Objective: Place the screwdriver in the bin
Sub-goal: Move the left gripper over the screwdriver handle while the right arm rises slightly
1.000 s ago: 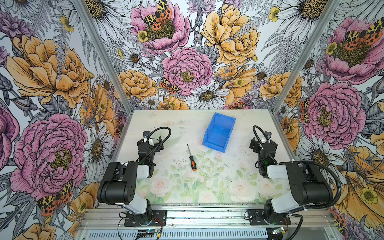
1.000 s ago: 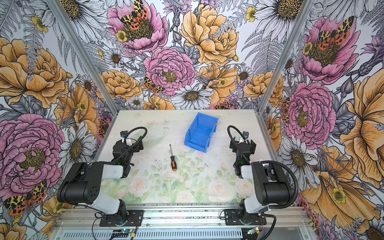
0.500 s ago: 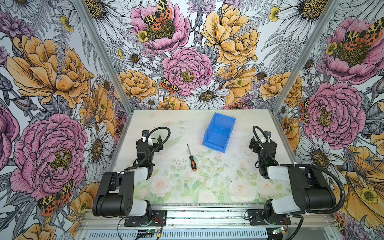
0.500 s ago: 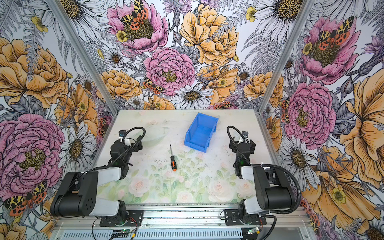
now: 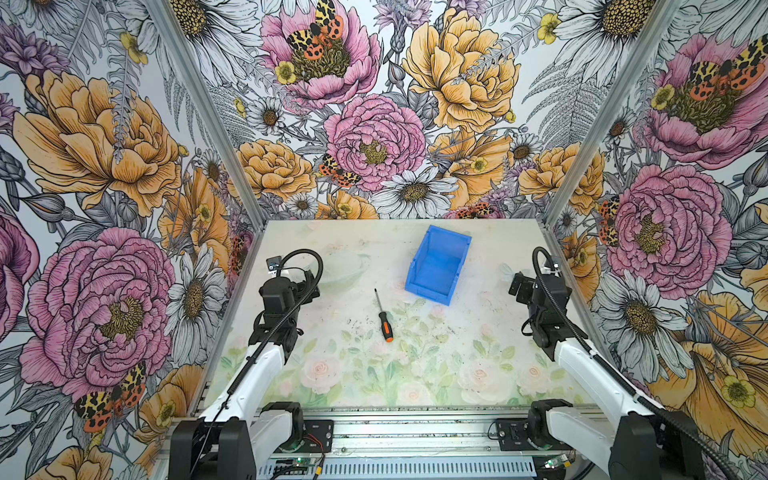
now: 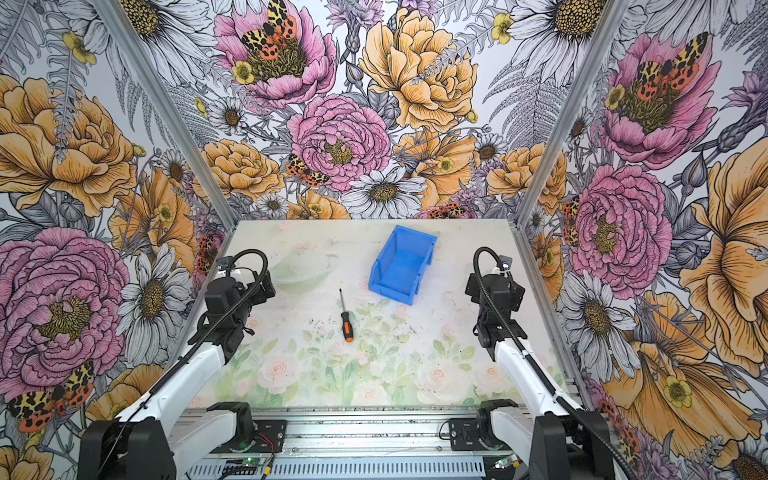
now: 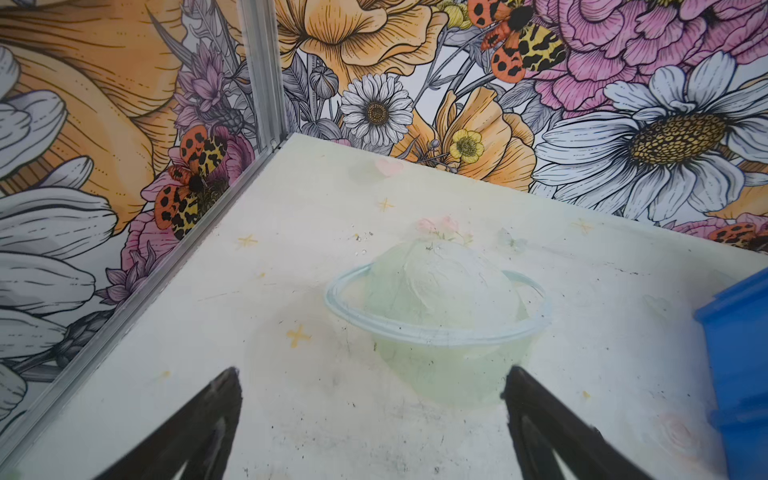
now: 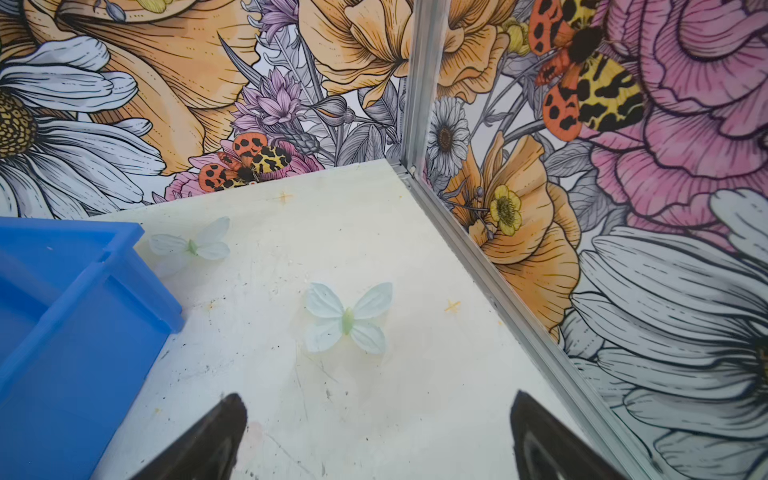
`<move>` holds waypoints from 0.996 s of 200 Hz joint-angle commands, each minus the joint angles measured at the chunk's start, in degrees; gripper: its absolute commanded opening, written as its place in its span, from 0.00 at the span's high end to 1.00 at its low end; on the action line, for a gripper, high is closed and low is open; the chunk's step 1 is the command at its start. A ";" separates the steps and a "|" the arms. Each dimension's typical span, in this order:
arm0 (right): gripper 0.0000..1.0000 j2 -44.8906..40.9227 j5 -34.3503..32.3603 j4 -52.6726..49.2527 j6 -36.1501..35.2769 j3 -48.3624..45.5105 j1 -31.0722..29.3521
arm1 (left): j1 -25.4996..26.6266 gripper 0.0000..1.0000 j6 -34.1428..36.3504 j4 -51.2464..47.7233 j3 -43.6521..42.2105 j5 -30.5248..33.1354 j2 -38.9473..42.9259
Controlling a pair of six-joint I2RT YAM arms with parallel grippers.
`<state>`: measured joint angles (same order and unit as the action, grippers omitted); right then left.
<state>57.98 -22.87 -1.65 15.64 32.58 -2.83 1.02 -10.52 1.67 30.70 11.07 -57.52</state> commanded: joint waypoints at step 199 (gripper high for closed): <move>0.01 -6.10 27.26 -39.92 16.53 8.47 -7.00 | 22.47 0.01 -32.03 -45.75 6.82 -11.17 5.91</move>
<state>52.45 2.35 -40.99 31.07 41.43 -8.93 21.78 -38.30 -41.28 37.15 3.31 -50.43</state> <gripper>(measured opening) 0.995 0.986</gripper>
